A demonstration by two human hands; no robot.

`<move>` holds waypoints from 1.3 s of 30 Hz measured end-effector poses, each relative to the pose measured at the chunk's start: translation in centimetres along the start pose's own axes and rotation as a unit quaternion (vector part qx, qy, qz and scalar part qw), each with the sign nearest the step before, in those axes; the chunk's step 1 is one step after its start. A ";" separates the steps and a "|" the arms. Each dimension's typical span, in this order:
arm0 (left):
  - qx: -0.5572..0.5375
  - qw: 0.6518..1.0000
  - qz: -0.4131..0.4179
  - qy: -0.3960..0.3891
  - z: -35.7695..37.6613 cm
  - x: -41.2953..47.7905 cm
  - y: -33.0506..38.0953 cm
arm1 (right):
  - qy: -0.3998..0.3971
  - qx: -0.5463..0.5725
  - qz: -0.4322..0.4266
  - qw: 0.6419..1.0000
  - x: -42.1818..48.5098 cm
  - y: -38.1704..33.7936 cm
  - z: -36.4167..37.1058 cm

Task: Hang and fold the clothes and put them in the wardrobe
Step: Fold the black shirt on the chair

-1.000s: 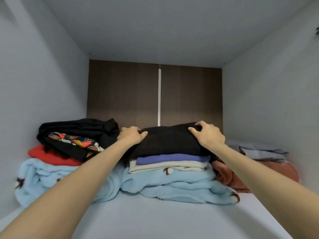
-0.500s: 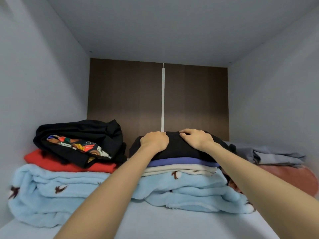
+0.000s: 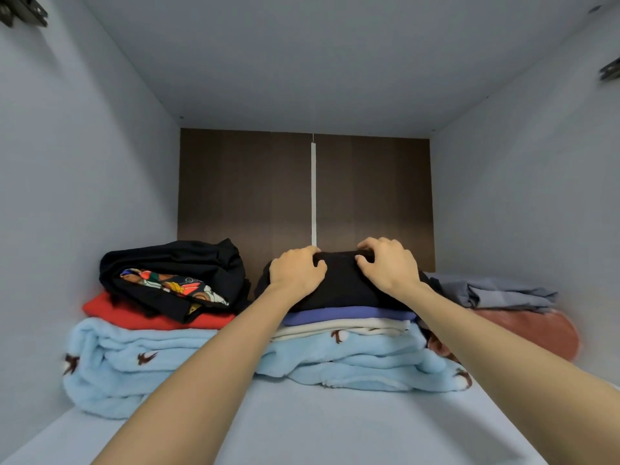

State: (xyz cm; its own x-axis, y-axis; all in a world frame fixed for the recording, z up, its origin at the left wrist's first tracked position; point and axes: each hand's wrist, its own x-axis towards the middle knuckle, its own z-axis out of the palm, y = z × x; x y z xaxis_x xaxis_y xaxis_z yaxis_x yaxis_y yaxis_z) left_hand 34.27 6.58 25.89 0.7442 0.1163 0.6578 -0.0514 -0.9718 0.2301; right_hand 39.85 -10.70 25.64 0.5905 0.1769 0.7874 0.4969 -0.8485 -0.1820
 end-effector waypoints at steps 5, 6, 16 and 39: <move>0.039 0.991 0.065 0.107 -3.5 -4.2 1.9 | 0.056 0.020 -0.050 0.997 -3.7 -1.2 -4.9; 0.045 0.987 0.081 0.130 -4.2 -5.5 2.4 | 0.067 0.015 -0.070 0.995 -4.9 -1.5 -5.9; -0.013 0.990 0.074 0.122 -6.6 -23.2 8.9 | 0.000 0.070 -0.056 0.996 -21.0 -0.1 -14.7; -0.151 0.974 0.103 -0.133 -10.0 -64.0 25.0 | -0.166 0.050 0.122 0.977 -66.2 2.5 -37.9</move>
State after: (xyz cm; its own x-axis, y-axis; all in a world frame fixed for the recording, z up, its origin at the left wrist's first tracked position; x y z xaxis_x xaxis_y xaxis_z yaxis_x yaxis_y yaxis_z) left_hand -21.25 -23.08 -3.28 0.8413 -0.1707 0.5129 -0.3818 -0.8592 0.3405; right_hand -22.09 -43.39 -4.62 0.8646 0.1407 0.4823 0.3650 -0.8356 -0.4106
